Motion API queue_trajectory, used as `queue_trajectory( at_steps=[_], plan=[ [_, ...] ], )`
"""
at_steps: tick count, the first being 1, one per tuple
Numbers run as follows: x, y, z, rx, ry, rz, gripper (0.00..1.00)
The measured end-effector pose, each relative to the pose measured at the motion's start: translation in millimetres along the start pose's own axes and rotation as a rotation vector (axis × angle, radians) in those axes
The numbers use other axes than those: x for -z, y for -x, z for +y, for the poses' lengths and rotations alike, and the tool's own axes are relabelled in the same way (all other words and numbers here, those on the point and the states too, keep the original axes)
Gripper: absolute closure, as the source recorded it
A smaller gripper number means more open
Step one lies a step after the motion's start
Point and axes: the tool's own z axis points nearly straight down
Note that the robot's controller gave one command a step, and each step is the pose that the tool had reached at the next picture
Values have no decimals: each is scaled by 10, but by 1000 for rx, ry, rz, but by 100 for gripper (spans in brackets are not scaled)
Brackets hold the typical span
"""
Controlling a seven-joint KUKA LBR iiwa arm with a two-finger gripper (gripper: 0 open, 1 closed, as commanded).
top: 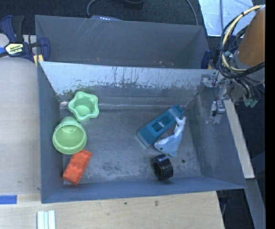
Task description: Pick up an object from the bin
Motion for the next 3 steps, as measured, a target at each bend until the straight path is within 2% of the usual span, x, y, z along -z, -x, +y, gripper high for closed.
queue_trajectory(
  at_steps=[1,2,3],
  plan=[
    [48,6,8,2,-1,-7,0],
    [-372,5,39,-9,-3,-14,0],
    [-892,6,252,-26,-2,-11,0]
  ],
)
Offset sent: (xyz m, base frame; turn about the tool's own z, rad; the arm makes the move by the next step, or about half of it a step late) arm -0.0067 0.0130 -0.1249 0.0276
